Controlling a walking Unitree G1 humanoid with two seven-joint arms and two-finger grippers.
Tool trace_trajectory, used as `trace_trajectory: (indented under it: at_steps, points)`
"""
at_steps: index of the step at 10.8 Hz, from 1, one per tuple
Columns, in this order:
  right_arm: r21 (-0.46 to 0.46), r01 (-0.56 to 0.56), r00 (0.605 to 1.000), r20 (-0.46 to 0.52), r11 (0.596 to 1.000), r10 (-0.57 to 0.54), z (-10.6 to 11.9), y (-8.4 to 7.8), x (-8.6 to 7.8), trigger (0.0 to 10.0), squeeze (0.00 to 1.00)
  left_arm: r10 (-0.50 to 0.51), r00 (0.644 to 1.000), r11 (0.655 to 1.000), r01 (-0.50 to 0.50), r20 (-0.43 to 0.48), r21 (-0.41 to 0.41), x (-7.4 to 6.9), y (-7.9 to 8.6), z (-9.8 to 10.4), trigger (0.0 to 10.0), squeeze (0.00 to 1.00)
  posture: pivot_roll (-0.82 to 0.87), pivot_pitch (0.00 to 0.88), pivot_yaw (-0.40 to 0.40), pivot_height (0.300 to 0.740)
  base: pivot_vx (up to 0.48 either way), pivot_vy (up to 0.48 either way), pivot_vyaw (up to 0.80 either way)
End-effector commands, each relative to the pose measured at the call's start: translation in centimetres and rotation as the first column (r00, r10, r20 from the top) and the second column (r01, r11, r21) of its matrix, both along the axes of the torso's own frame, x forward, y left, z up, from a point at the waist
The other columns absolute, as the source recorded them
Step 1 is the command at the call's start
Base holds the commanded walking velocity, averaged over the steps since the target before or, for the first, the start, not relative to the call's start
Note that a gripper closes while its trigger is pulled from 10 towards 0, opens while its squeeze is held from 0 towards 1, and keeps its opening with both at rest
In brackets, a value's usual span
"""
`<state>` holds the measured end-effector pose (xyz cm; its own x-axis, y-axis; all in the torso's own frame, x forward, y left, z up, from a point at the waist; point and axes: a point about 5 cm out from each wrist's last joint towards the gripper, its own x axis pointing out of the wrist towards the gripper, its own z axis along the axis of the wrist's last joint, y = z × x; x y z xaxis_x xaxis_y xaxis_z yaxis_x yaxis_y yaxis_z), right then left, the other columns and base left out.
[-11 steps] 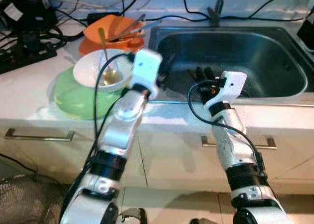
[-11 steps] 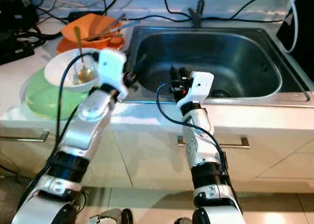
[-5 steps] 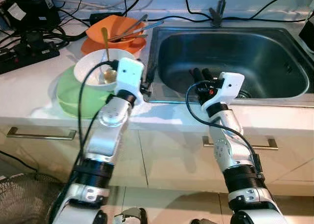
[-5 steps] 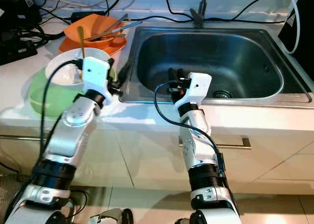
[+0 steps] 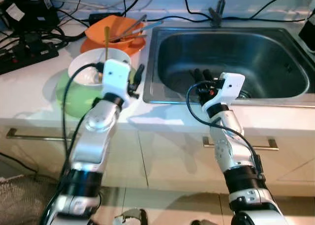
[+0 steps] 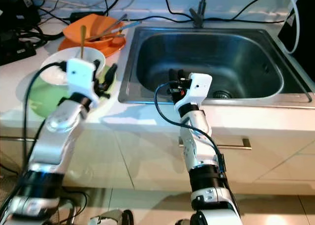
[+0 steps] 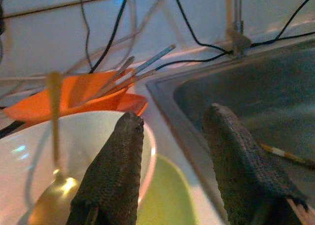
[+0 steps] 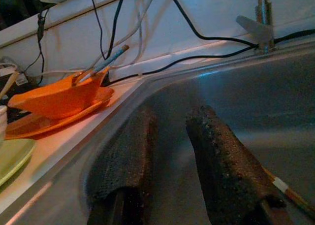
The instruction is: Kitchen organization
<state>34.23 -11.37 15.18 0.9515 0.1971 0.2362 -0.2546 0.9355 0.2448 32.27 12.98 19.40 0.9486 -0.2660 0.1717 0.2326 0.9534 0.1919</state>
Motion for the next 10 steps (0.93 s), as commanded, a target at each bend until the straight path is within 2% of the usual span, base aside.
trace_trajectory:
  at_steps: [1,5,8,10]
  points:
    - [-0.007,-0.014,1.000,-0.014,1.000,0.014,0.0,0.3,0.2,10.0,0.00,0.020,1.000,1.000,-0.020,0.001,0.004,-0.5,0.7,0.3,10.0,0.00,0.13,0.054,0.037,0.740,0.000,0.000,0.00]
    - [-0.009,-0.039,0.999,-0.022,0.999,0.039,0.0,0.8,0.5,10.0,0.00,0.137,0.990,0.990,-0.137,-0.031,-0.008,-1.7,3.7,0.2,10.0,0.00,0.15,0.057,0.023,0.740,0.000,0.000,0.00]
    - [-0.010,-0.037,0.999,-0.022,0.999,0.037,0.0,0.8,0.7,10.0,0.00,0.146,0.985,0.989,-0.147,-0.095,-0.003,-1.7,4.1,-0.6,10.0,0.00,0.15,0.054,0.025,0.740,0.000,0.000,0.00]
    - [-0.008,-0.036,0.999,-0.021,0.999,0.035,0.1,0.8,0.7,10.0,0.00,0.173,0.980,0.985,-0.174,-0.097,-0.003,-1.8,4.9,-0.4,10.0,0.00,0.16,0.058,0.023,0.740,0.000,0.000,0.00]
